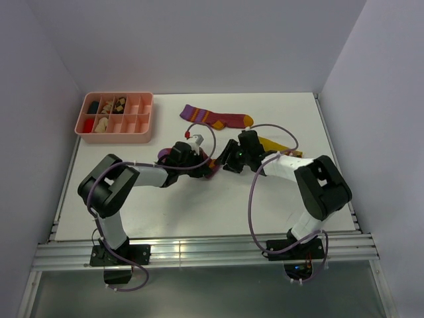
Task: Roll the socks
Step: Roll the sock at the center of the board.
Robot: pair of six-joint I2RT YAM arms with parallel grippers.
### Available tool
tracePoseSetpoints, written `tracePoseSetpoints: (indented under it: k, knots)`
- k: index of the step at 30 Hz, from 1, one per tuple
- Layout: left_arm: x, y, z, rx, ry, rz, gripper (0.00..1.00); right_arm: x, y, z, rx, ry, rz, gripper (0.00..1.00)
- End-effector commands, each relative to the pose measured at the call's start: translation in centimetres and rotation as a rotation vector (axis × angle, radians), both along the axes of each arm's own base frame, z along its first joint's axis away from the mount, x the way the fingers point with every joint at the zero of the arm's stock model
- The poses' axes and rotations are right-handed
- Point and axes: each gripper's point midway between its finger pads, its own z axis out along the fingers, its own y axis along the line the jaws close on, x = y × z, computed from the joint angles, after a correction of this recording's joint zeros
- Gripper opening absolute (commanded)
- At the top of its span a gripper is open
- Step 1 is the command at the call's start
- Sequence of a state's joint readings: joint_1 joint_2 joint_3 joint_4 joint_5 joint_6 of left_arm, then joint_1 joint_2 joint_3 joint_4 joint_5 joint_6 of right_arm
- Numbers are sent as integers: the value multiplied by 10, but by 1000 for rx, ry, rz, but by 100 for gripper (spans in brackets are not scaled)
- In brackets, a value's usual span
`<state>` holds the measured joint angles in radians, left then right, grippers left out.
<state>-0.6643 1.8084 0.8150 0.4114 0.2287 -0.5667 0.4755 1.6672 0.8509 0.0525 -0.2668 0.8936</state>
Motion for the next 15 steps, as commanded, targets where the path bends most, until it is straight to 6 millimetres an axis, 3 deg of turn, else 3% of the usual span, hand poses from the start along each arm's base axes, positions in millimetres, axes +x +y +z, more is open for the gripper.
tracePoseSetpoints:
  k: [1,15]
  knots:
    - [-27,2,-10,-107,258,-13,1,25,8,42,110,-206,-13,59]
    - [-18,11,-17,-203,519,35,1,16,8,-2,164,-217,-20,58]
